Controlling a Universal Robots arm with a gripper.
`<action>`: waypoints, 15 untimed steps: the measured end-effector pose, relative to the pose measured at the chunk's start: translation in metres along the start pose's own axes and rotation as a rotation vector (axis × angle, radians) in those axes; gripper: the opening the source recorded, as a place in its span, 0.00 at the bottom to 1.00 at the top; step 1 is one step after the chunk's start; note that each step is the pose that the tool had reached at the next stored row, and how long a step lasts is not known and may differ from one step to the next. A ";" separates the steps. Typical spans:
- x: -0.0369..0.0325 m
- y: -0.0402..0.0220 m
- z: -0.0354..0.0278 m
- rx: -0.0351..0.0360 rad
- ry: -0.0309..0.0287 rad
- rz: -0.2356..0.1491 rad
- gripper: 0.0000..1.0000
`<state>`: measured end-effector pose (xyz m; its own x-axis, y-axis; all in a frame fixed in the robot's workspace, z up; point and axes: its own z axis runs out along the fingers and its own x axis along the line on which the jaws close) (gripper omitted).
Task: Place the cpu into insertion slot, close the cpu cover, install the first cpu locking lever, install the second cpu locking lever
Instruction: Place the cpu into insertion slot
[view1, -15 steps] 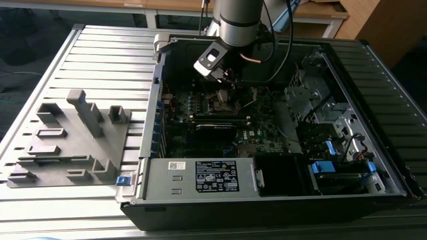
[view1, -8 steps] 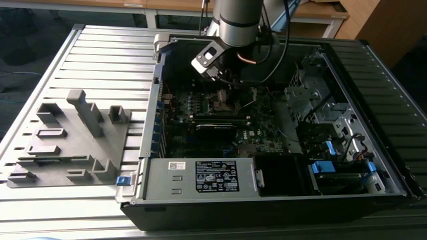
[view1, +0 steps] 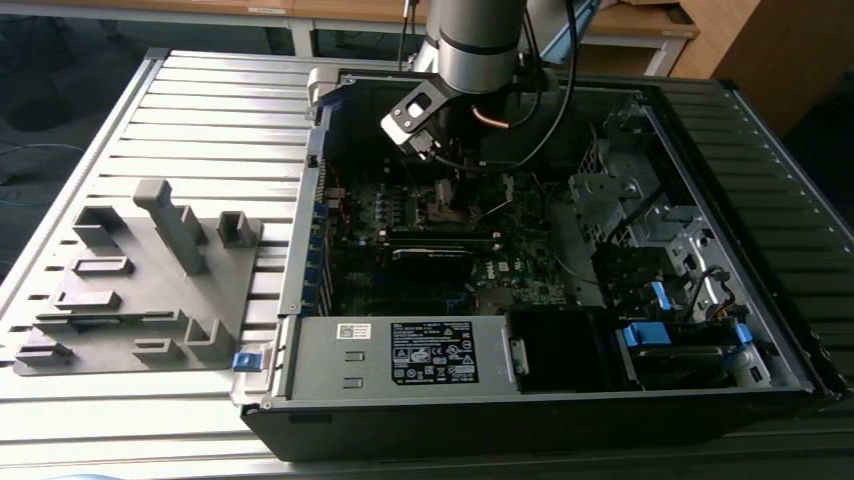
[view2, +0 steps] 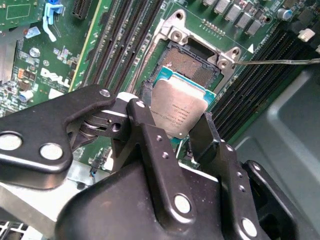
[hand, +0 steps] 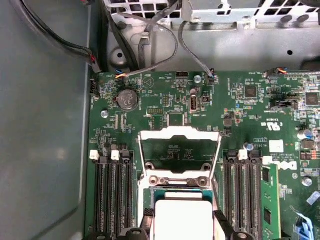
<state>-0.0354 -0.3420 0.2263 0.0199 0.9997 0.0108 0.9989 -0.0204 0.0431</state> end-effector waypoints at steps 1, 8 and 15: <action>0.0000 0.0000 0.0000 0.0000 -0.0001 0.002 0.54; 0.0000 0.0000 0.0003 -0.0003 -0.0004 0.019 0.54; -0.0001 -0.0007 0.0029 0.0002 0.0016 -0.022 0.54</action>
<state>-0.0360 -0.3421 0.2233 -0.0017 0.9999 0.0114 0.9991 0.0012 0.0432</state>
